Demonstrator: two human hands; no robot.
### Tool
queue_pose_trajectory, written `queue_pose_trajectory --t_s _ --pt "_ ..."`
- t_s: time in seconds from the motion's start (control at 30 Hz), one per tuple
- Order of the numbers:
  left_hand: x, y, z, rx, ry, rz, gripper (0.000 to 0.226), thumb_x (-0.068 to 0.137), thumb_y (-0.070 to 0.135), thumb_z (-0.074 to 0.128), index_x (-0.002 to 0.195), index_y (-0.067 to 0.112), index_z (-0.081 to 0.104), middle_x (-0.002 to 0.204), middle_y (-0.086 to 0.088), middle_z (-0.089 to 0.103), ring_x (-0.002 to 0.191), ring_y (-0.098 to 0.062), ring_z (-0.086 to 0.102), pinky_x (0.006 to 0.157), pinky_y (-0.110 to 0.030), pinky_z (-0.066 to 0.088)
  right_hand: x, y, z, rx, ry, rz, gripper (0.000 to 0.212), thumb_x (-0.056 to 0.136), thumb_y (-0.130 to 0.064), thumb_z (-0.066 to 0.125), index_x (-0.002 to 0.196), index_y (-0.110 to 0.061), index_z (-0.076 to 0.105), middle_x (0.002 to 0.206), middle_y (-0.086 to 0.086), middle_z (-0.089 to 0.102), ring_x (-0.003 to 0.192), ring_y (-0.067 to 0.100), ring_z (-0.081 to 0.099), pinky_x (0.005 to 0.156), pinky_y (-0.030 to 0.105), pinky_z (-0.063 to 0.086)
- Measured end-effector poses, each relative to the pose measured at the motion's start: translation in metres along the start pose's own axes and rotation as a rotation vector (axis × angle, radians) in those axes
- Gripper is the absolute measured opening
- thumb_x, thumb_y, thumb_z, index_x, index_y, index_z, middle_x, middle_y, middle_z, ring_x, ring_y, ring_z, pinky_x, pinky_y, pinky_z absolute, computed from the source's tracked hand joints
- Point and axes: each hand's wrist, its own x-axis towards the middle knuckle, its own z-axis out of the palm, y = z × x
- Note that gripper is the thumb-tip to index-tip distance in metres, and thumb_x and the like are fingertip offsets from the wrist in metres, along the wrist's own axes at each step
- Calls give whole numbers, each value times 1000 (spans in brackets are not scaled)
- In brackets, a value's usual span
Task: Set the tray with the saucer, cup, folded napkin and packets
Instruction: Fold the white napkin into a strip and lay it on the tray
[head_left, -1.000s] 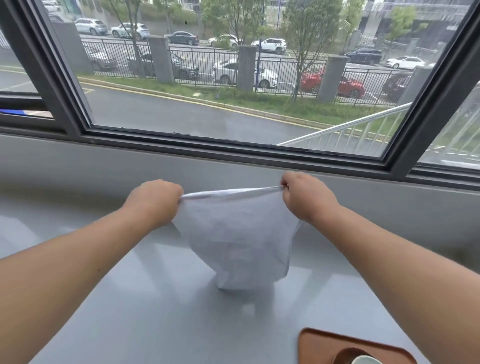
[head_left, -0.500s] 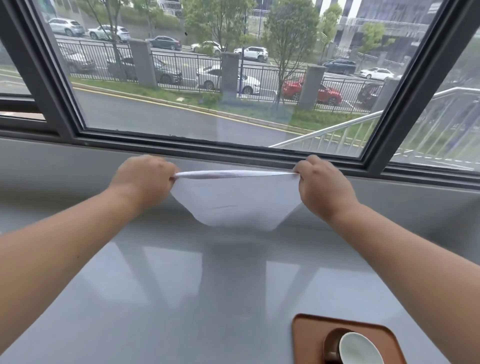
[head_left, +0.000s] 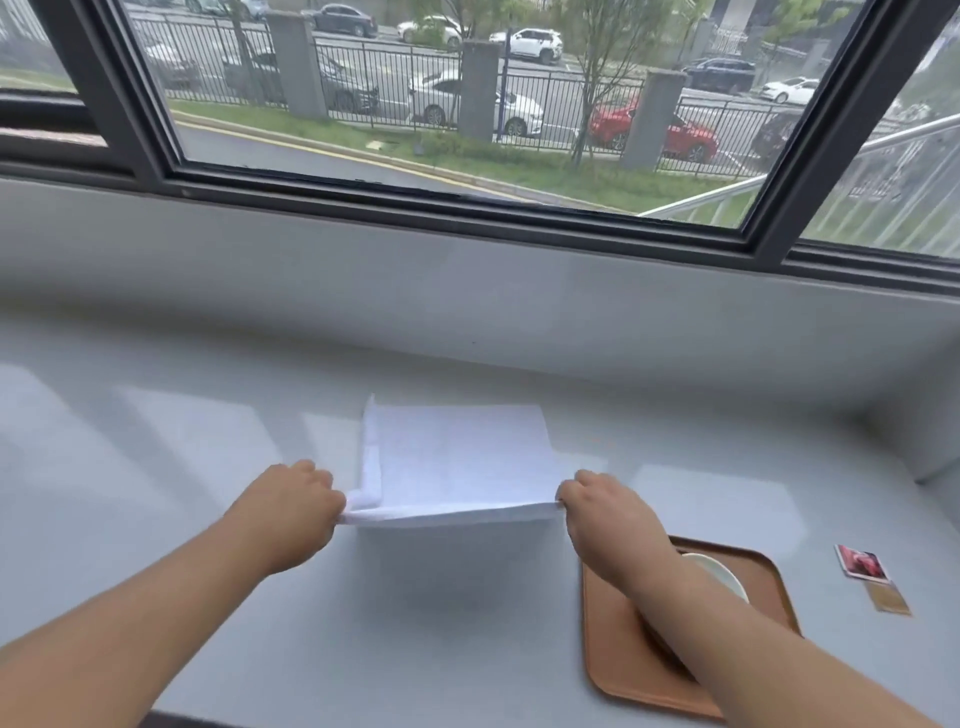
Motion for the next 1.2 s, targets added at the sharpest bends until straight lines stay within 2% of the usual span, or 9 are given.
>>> queue_pose_trajectory --t_s 0.13,0.3,0.5,0.57,0.67,0.77,0.87,1.07,1.2 --pt "-34 21 38 55 -134 -79 21 96 34 43 94 29 63 98 4 57 93 -22 49 69 -34 33 -33 -4 34 -1 -85 -19 28 94 -7 42 107 -22 61 102 -2 58 95 23 57 76 35 49" --pt "-46 32 71 -47 -220 -69 28 103 44 47 105 26 68 110 4 64 103 -20 59 76 -33 46 -61 -14 64 26 -183 -34 23 98 -13 41 104 -20 62 102 -1 59 97 22 58 82 39 51" --pt "-46 24 84 -86 -375 -53 23 99 38 52 84 21 58 92 3 57 84 -21 58 69 -31 43 -79 -29 91 55 -332 -84 25 103 -24 38 100 -19 63 101 -1 57 98 22 56 79 36 48" --pt "-50 22 91 -164 -451 -48 24 97 38 53 81 21 55 87 3 54 77 -20 51 66 -30 40 -83 -35 97 51 -405 -92 22 100 -21 40 101 -21 61 103 -1 57 100 23 56 78 36 46" --pt "-53 12 104 -408 -501 -105 25 100 44 49 82 30 58 89 11 57 84 -15 56 73 -28 45 -80 -38 98 87 -451 -42 17 97 -19 40 90 -27 54 93 -5 51 92 22 55 71 37 44" --pt "-49 -4 113 -632 -477 -183 24 104 43 46 95 36 67 98 16 63 94 -9 60 82 -27 49 -62 -32 90 112 -398 74 17 94 -20 40 82 -26 50 87 -5 57 84 21 57 70 40 49" --pt "-35 -21 117 -780 -390 -267 20 102 41 52 91 38 69 92 16 67 87 -5 60 72 -25 46 -38 -26 79 131 -345 189 16 95 -23 43 84 -27 53 85 -8 57 80 18 54 70 36 49" --pt "10 -53 114 -1079 -204 -398 29 94 40 67 75 18 66 70 4 64 64 -16 58 58 -31 38 12 -16 58 309 -272 433 11 90 -23 55 81 -22 63 75 -9 61 75 16 59 59 29 43" --pt "40 -62 115 -1330 -150 -453 22 96 31 67 81 15 69 82 1 74 82 -21 70 76 -42 55 44 -5 56 520 -202 570 13 89 -20 61 77 -17 64 75 0 68 64 15 56 55 29 41"
